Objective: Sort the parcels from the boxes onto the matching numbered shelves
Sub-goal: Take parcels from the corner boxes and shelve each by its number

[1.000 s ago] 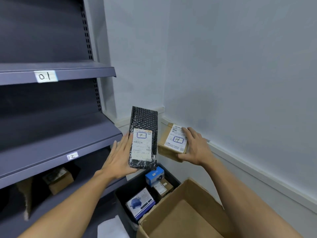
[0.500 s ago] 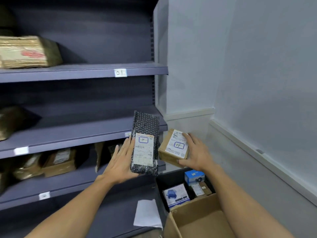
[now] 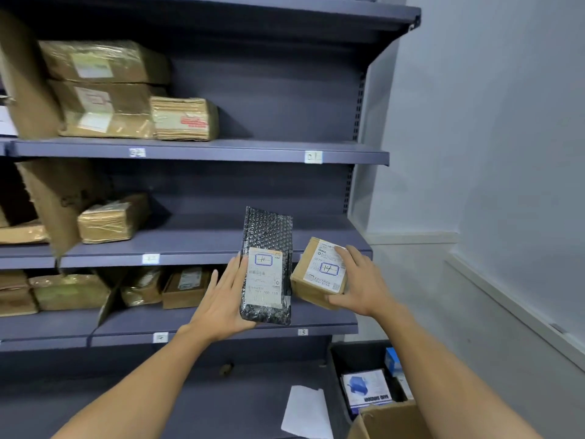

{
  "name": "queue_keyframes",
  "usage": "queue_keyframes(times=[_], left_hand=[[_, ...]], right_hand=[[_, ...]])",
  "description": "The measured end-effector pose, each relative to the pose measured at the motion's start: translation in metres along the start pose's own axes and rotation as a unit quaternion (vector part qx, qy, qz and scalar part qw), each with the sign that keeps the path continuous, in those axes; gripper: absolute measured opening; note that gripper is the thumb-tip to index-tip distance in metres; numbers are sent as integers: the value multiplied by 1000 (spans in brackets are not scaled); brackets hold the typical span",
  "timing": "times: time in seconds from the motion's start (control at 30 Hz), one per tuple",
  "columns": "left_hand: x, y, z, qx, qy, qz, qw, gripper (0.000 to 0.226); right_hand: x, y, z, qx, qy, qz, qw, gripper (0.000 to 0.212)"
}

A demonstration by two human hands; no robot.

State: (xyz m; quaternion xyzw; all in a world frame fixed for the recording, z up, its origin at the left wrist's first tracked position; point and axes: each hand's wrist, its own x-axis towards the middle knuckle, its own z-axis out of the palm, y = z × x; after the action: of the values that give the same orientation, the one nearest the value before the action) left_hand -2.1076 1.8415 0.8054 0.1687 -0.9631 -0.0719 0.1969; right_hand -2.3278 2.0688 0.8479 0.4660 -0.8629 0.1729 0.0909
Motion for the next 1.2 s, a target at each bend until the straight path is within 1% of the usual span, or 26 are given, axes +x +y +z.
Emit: queue_keyframes(times=[0.1, 0.3, 0.47, 0.63, 0.83, 1.0, 1.2], left_hand=[[-27, -29, -19, -4, 4, -21, 1000, 134], [-84, -88, -49, -5, 13, -52, 999, 134], [-127, -126, -64, 2, 16, -71, 997, 138], [-148, -148, -67, 13, 13, -91, 996, 140], [-151, -172, -68, 16, 12, -116, 993, 140], [-149, -198, -77, 28, 29, -140, 989, 138], [-158, -237, -98, 70, 41, -194, 978, 138]], right_hand=[[6, -40, 6, 0, -3, -17, 1000, 113], [10, -120, 25, -10, -2, -65, 998, 107], [8, -171, 44, -3, -14, -87, 996, 107], [10, -201, 56, -2, -27, -100, 995, 107], [37, -222, 66, -6, -34, -120, 992, 106], [73, -243, 81, 19, -38, -149, 988, 105], [118, -282, 104, 61, -52, -193, 978, 107]])
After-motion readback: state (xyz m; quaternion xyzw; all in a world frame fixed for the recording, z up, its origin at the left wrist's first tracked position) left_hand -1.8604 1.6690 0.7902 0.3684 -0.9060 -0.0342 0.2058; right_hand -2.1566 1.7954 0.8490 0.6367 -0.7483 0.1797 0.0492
